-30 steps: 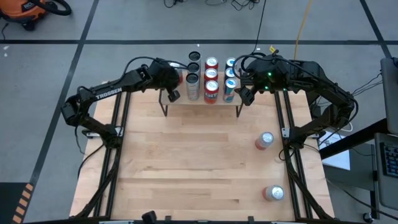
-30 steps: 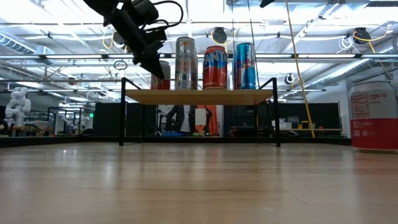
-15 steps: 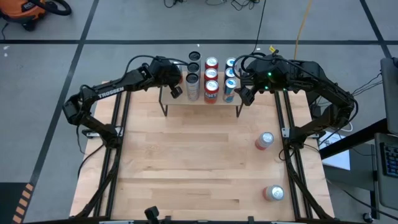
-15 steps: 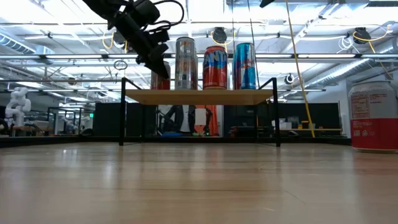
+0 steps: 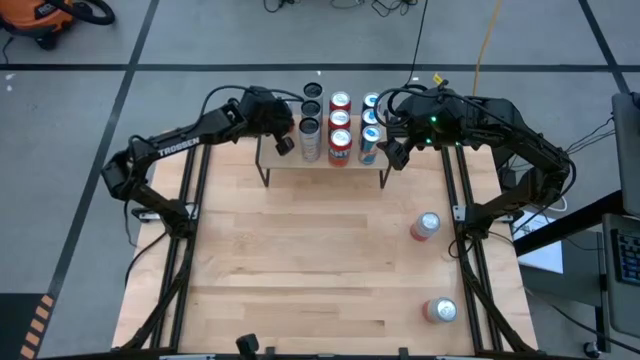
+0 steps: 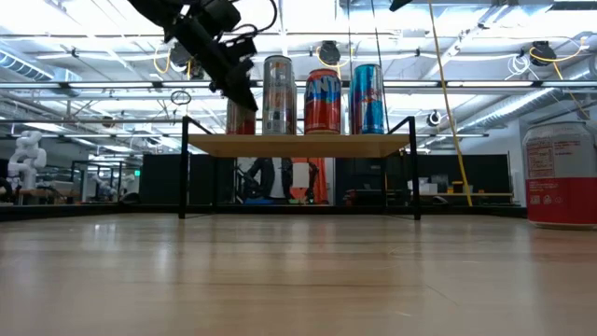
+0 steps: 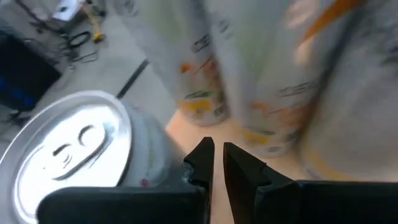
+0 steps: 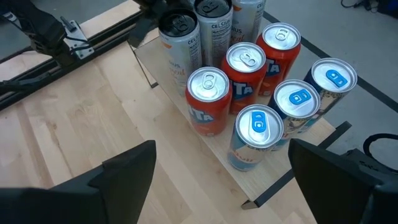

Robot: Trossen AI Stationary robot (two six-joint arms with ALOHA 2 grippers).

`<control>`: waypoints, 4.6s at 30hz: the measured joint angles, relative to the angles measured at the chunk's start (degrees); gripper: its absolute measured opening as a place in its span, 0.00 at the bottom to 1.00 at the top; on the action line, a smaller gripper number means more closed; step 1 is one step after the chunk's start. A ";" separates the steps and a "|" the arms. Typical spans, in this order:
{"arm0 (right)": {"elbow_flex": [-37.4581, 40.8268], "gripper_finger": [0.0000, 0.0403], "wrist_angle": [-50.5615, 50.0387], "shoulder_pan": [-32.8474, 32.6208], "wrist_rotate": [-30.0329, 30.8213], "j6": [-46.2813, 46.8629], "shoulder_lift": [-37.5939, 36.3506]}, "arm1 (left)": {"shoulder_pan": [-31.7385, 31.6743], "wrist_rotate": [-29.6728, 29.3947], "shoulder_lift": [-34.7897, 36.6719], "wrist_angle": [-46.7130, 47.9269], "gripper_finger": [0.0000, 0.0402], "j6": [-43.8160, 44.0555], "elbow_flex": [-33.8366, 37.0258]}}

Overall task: Place canned beverage on shelf
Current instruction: Put the left pink and white soda can on the shelf, then put the top pink and white soda can aligned with the other pink and white soda can on the shelf

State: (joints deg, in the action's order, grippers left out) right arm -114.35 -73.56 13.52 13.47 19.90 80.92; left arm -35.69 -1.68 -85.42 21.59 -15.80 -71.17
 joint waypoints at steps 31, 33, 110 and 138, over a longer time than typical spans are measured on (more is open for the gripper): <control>-0.02 0.86 0.02 0.00 0.02 0.42 0.00 | -0.24 -5.02 1.20 9.65 0.09 -8.78 -2.15; 0.00 0.86 0.02 0.00 0.02 0.42 0.00 | -0.30 -5.01 0.92 9.55 0.09 -8.81 -2.15; 55.05 0.99 -1.38 -11.21 -16.54 -8.18 -23.20 | 29.26 4.44 16.45 23.92 0.09 33.74 -6.02; 68.53 0.93 6.56 -11.21 -18.12 -8.80 -23.03 | 31.59 2.68 16.43 23.81 0.09 33.56 -6.02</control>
State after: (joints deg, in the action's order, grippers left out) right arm -45.82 -67.00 2.31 -4.64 11.10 57.89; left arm -4.10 0.99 -68.99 45.41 17.76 -77.19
